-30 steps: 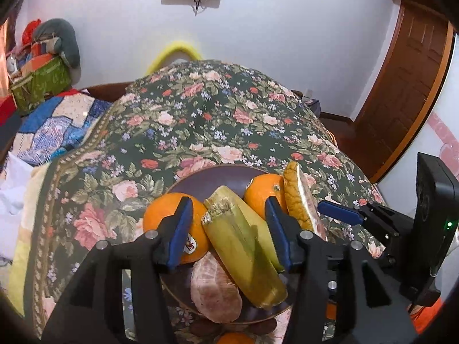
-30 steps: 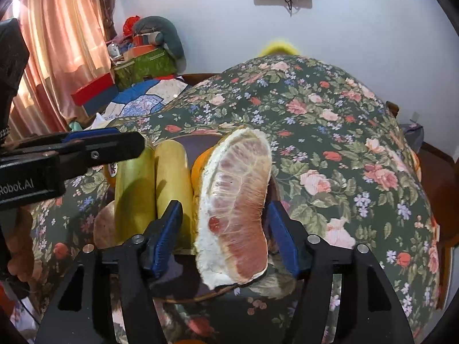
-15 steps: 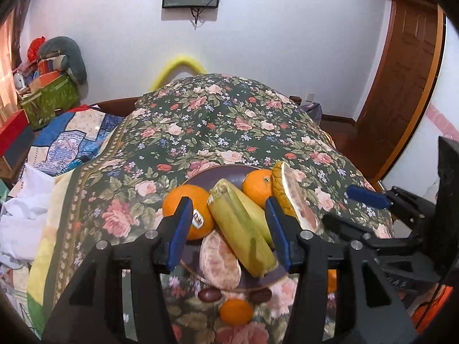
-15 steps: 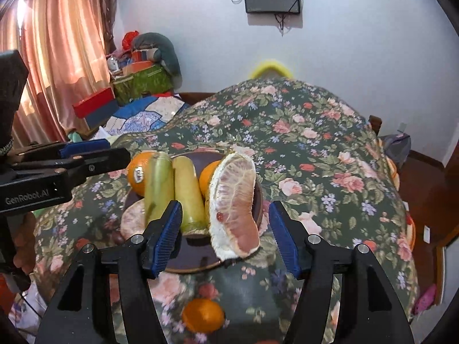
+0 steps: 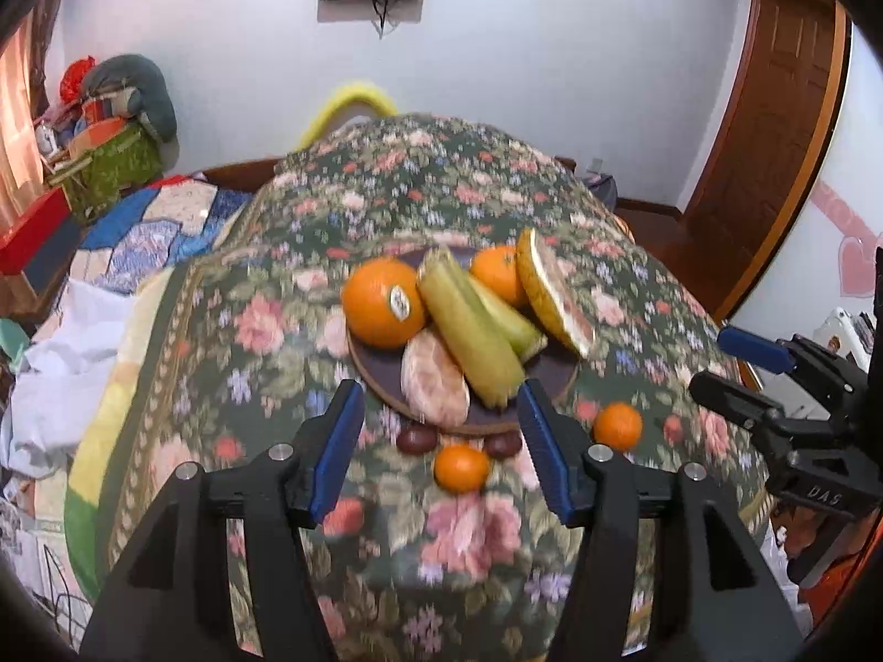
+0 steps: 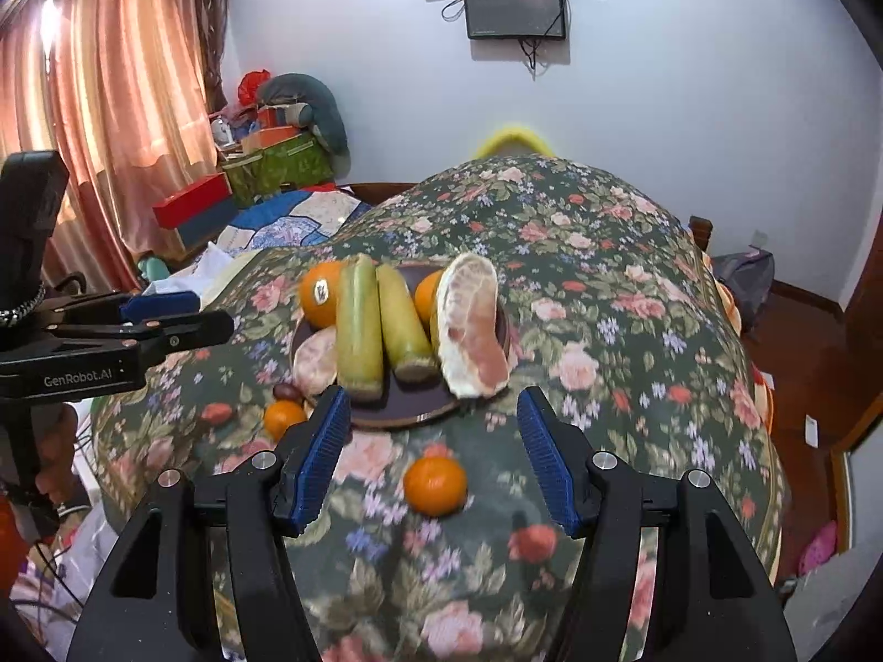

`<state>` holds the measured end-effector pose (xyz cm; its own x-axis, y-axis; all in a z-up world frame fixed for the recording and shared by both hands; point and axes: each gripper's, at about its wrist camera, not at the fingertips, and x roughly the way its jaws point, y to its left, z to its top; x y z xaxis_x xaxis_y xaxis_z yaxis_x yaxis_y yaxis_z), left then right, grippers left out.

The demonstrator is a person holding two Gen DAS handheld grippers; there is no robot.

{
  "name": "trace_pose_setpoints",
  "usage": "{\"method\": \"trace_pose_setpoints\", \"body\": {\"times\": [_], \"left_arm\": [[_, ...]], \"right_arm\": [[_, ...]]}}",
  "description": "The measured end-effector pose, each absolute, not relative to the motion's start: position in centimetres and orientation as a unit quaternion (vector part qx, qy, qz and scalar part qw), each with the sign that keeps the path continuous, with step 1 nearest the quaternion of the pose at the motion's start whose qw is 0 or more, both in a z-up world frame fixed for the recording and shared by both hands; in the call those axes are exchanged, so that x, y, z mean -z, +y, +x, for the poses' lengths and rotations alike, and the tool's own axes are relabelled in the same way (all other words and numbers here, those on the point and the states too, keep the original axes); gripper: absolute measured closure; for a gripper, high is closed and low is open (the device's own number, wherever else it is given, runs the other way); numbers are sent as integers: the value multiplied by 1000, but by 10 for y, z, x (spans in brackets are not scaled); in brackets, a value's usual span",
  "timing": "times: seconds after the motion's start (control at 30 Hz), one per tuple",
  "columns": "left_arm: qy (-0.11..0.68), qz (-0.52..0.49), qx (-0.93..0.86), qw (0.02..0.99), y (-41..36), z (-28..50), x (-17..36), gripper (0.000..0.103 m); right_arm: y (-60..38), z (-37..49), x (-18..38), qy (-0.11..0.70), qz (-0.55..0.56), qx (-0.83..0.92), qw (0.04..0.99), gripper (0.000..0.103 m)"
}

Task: Organize fruits
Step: 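Grasp a small mandarin with the left gripper while the right grasps another mandarin, then place the mandarin on the plate with the left gripper while the right places its mandarin there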

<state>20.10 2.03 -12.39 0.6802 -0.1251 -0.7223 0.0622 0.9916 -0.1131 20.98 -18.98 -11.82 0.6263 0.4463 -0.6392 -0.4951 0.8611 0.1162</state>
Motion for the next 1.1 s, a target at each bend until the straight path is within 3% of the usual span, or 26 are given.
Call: {"method": "trace_pose_setpoints", "body": {"times": [0.6, 0.83, 0.97, 1.03, 1.1], "left_arm": [[463, -35, 76, 882, 3, 206, 197, 46], [475, -29, 82, 876, 0, 220, 212, 60], [470, -32, 83, 878, -1, 224, 214, 68], [469, -36, 85, 878, 0, 224, 214, 69], [469, -35, 86, 879, 0, 224, 214, 69]], "right_arm": [[-189, 212, 187, 427, -17, -246, 870, 43], [-183, 218, 196, 432, -20, -257, 864, 44], [-178, 219, 197, 427, -29, -264, 864, 56], [-177, 220, 197, 427, -32, -267, 863, 66], [-177, 220, 197, 426, -32, -267, 864, 68]]}}
